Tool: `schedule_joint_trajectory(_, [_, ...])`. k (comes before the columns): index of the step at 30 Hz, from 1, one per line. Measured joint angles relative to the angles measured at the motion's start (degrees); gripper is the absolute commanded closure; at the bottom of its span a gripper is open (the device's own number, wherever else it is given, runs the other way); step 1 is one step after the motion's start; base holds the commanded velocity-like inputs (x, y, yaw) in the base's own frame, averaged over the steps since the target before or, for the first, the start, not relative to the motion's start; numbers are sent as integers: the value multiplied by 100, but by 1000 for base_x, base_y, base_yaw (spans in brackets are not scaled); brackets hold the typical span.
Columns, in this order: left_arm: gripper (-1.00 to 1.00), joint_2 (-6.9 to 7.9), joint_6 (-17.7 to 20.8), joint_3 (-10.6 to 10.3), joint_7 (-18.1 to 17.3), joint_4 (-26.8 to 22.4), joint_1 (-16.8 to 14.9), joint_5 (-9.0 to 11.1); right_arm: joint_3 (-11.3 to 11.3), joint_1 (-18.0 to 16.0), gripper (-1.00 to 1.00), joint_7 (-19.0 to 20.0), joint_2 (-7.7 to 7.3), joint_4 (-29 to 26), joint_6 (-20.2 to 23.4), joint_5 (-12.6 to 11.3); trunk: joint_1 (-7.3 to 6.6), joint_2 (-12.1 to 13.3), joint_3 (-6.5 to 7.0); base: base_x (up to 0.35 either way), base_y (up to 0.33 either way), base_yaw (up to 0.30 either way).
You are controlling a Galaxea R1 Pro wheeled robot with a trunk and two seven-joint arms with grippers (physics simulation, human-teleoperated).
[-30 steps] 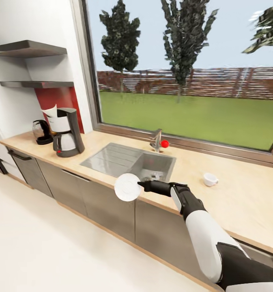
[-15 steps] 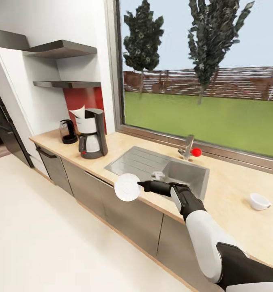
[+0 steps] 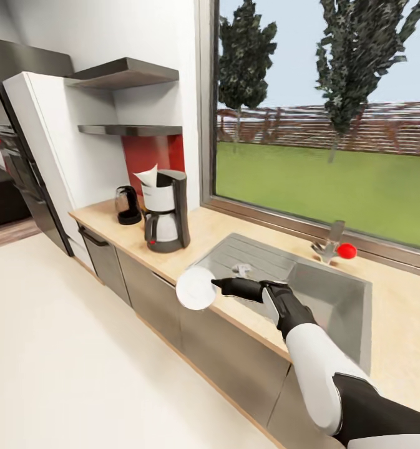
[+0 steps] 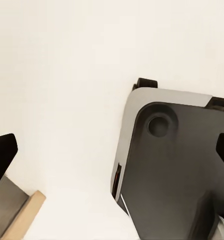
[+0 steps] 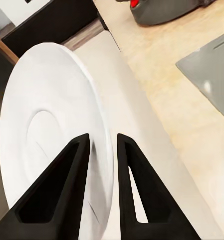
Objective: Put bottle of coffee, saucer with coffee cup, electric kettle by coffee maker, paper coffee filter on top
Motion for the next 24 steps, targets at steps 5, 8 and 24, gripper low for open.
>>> schedule_joint_trajectory(5, [-100,-11,0,1,-1,0,0,0,-4,-1,100,-3,0,205,-21,4,0,0,0,333,97,0])
schedule_joint_trajectory(8, [-100,-9,0,0,-1,-1,0,0,-8,0,100,-15,0,222,-18,1,0,0,0,333,102,0])
schedule_joint_trajectory(24, [-100,-11,1,2,4,-6,0,0,-20,0,100,-38,1,404,-17,3,0,0,0,307,177,0])
